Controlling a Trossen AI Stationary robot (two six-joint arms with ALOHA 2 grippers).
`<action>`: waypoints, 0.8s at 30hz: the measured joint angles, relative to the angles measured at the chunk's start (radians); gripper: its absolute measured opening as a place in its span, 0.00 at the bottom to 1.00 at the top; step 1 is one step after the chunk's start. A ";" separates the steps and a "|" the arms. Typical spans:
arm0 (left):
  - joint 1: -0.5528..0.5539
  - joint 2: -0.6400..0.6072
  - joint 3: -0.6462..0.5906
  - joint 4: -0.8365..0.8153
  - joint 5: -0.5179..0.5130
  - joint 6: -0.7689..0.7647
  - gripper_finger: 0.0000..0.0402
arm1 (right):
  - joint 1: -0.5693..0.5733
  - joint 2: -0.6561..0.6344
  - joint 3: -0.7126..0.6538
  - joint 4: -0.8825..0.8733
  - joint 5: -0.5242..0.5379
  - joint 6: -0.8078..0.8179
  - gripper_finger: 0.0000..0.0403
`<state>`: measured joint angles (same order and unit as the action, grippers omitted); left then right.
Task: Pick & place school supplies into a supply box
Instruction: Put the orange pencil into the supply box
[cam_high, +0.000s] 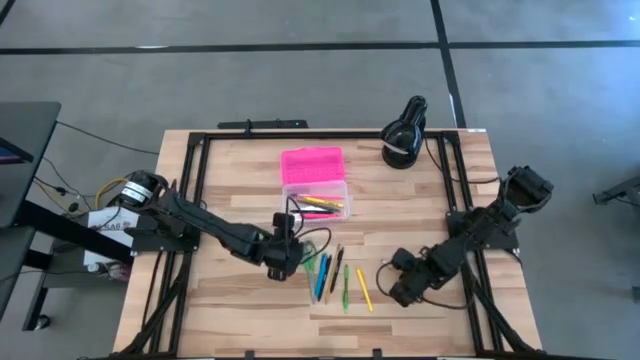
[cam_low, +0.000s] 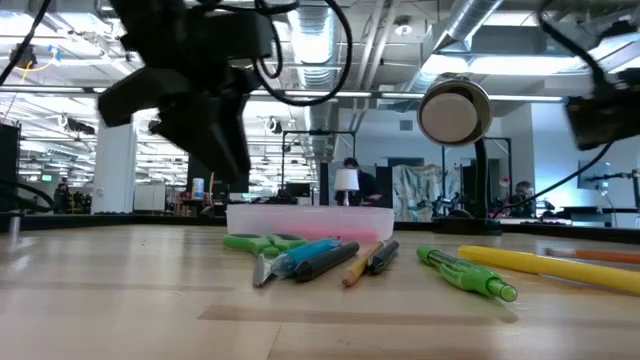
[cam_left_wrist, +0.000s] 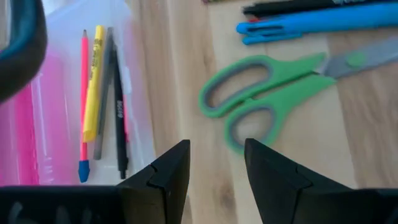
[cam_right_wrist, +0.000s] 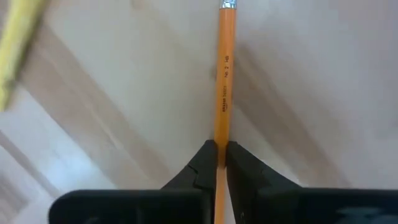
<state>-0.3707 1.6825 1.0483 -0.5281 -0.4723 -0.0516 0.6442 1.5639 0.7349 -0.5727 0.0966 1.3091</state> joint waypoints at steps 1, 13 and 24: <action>-0.014 0.000 -0.013 0.015 -0.013 -0.007 0.37 | -0.015 0.000 0.000 0.007 0.009 -0.025 0.03; -0.210 0.000 -0.176 0.205 -0.270 -0.202 0.37 | -0.149 0.002 -0.002 0.047 0.050 -0.250 0.04; -0.354 -0.067 -0.183 0.174 -0.604 -0.249 0.37 | -0.216 0.010 0.001 0.042 0.010 -0.331 0.02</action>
<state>-0.7249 1.6158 0.8654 -0.3540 -1.0759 -0.3005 0.4282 1.5742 0.7357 -0.5311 0.1071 0.9783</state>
